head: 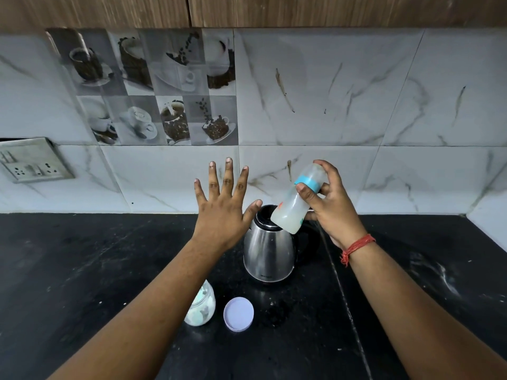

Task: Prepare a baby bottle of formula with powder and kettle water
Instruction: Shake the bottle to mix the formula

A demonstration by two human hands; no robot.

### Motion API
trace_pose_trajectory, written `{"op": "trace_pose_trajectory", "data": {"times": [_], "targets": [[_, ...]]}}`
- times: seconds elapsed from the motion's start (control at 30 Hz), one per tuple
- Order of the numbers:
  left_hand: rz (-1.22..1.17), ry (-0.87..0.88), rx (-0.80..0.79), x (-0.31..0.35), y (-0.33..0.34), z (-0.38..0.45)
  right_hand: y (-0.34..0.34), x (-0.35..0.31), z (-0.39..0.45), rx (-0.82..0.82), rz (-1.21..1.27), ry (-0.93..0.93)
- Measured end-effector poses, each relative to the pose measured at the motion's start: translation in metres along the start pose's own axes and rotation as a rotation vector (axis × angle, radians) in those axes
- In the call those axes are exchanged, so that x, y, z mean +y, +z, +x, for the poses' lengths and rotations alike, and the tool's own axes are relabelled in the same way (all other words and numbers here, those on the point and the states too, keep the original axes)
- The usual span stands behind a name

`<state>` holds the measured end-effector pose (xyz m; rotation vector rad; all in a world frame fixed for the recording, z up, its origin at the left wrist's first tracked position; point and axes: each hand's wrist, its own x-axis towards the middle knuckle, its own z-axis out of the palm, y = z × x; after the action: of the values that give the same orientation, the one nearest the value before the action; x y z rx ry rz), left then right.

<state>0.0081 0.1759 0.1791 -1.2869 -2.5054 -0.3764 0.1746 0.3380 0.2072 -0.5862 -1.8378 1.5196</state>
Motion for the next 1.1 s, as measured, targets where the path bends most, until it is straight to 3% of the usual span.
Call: {"op": "trace_pose_trajectory", "data": {"times": [0.33, 0.8, 1.1], "targets": [[-0.065, -0.004, -0.084, 0.014, 0.04, -0.027, -0.01, 0.034, -0.019, 0.0, -0.135, 0.029], [-0.087, -0.028, -0.27, 0.034, 0.111, -0.087, -0.016, 0.141, -0.085, -0.009, -0.466, 0.102], [-0.074, -0.046, -0.322, 0.033, 0.13, -0.108, -0.018, 0.181, -0.109, -0.133, -0.571, 0.197]]}}
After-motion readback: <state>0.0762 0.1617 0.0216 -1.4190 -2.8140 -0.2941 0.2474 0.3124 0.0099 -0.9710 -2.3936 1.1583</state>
